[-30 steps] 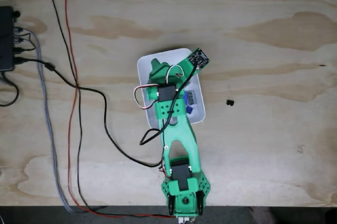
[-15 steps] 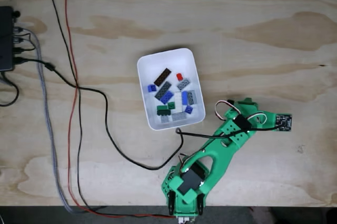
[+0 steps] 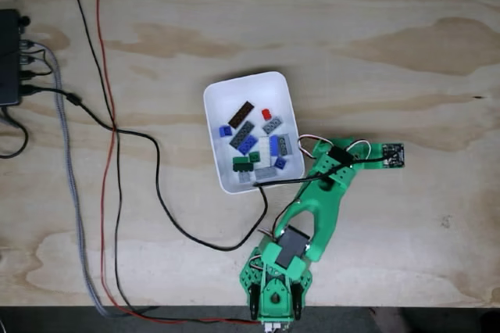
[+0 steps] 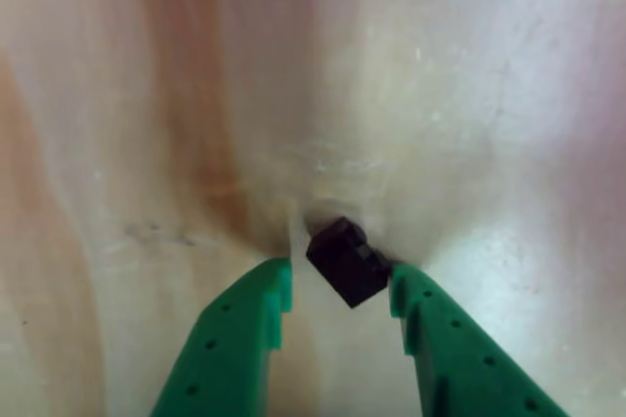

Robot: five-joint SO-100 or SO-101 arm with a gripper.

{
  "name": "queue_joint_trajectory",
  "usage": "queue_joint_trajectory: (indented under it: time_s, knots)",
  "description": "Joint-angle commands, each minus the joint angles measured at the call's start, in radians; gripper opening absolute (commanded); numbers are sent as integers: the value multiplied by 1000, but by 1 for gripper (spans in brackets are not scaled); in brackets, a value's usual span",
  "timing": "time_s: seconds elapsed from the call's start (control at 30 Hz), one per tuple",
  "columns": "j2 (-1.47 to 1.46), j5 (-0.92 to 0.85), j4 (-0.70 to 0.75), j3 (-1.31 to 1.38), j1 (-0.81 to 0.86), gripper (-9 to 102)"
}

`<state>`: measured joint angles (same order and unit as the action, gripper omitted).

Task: Put all lego bricks in the bin.

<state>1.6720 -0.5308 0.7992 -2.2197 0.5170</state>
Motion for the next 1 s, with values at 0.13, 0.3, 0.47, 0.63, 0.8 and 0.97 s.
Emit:
queue_joint_trajectory:
  time_s: [0.13, 0.3, 0.47, 0.63, 0.8, 0.97]
  knots:
    - [-18, -29, 20, 86, 17, 0]
    - [86, -32, 54, 87, 11, 0]
    - [558, 3, 232, 179, -92, 0]
    - [718, 55, 540, 595, -354, 0]
    - [598, 64, 735, 658, -689, 0]
    - [597, 9, 548, 304, -637, 0]
